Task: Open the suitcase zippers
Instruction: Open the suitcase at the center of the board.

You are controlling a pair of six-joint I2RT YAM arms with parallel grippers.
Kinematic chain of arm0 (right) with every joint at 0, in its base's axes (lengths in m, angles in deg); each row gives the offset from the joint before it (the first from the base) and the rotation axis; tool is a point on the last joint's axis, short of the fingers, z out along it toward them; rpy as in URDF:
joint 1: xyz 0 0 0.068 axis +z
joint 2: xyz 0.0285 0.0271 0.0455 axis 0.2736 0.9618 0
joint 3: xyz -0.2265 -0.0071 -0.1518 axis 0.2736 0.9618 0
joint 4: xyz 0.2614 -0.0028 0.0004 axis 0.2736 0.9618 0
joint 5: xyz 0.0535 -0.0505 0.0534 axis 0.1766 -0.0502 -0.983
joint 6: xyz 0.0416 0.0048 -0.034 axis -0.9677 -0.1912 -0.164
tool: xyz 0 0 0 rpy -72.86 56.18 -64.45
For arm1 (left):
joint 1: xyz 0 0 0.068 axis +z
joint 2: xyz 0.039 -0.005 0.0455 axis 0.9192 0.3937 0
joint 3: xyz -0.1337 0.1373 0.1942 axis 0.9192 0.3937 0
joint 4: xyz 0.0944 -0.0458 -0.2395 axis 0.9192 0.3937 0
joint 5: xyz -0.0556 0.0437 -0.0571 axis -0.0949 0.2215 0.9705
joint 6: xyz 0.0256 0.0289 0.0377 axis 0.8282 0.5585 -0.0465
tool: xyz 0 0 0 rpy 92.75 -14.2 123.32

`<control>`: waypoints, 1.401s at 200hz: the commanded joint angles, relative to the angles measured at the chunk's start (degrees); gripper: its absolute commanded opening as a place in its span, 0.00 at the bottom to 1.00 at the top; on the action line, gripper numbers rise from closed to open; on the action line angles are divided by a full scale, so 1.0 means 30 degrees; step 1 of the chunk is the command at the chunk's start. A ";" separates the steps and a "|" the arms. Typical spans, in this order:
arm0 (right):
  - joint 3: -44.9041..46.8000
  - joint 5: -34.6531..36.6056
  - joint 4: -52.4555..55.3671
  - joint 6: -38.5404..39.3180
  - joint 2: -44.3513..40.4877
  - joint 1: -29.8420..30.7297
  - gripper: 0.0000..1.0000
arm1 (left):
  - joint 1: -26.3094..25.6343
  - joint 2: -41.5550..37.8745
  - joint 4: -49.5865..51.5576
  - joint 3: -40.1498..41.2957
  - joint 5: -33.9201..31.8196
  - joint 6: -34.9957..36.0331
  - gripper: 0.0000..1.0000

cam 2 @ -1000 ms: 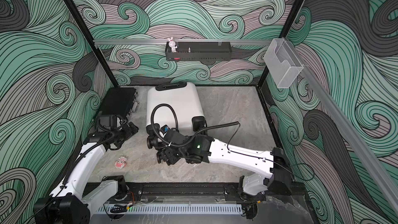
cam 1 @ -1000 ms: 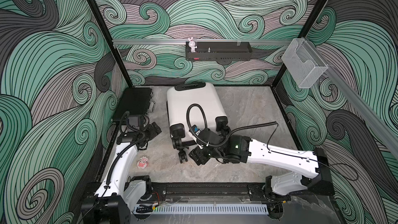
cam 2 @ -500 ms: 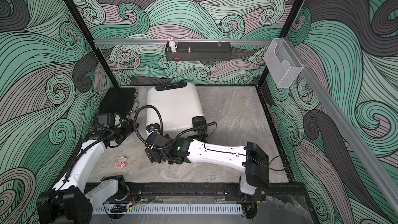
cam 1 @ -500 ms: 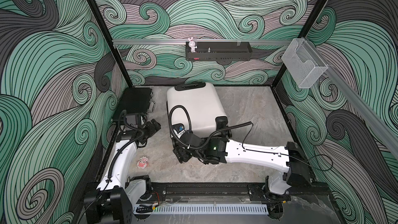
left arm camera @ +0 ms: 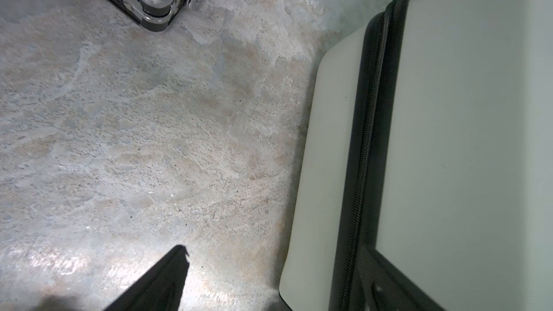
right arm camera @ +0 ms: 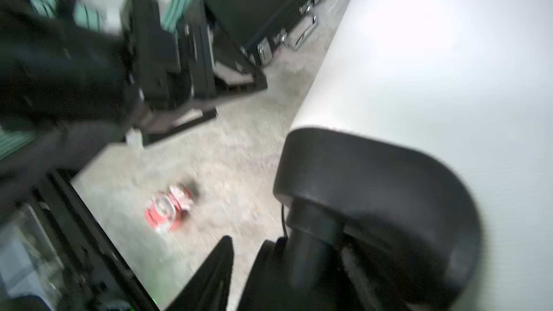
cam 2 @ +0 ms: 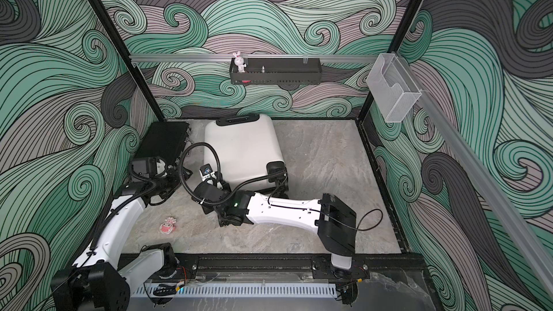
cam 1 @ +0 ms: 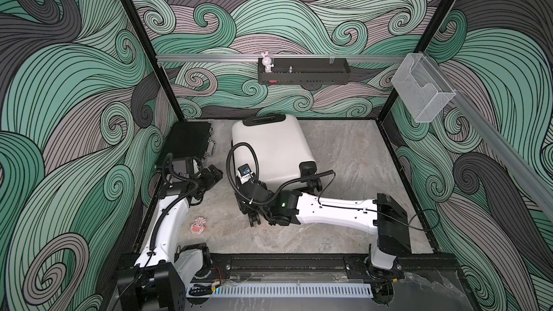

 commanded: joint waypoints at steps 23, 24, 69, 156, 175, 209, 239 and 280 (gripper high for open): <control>0.2810 -0.2509 -0.3447 0.4329 -0.2561 -0.0897 0.24 | 0.0189 -0.0475 0.0481 -0.1109 0.0984 0.1595 0.91; 0.2912 -0.2668 -0.3533 0.4483 -0.2679 -0.0930 0.24 | 0.0189 -0.0477 0.0516 -0.1150 0.1007 0.1611 0.91; 0.4933 -0.7938 -0.1149 0.8927 -0.7411 -0.3797 0.11 | 0.0189 -0.0538 0.1583 -0.2667 0.3205 0.4156 0.87; 0.1930 -1.9619 0.4355 1.1543 -1.0815 -1.3029 0.03 | -0.0506 -0.4308 -0.0403 -0.2454 0.8496 1.0831 0.75; 0.1015 -2.1683 0.4098 1.0774 -1.0462 -1.4557 0.02 | -0.1420 -0.4454 0.0168 -0.2585 0.8904 1.2894 0.73; -0.0151 -2.4509 0.2828 0.9327 -0.9819 -1.6710 0.01 | -0.2912 -0.5816 0.0605 -0.2648 1.0087 1.7599 0.66; -0.0654 -2.5556 0.2192 0.8830 -0.9691 -1.7559 0.00 | -0.3796 -0.7355 0.2891 -0.2086 1.1624 2.5394 0.56; -0.0170 -2.6470 0.0565 0.8079 -0.9716 -1.8243 0.00 | -0.6113 -0.6170 0.6641 -0.3192 0.9154 3.2331 0.56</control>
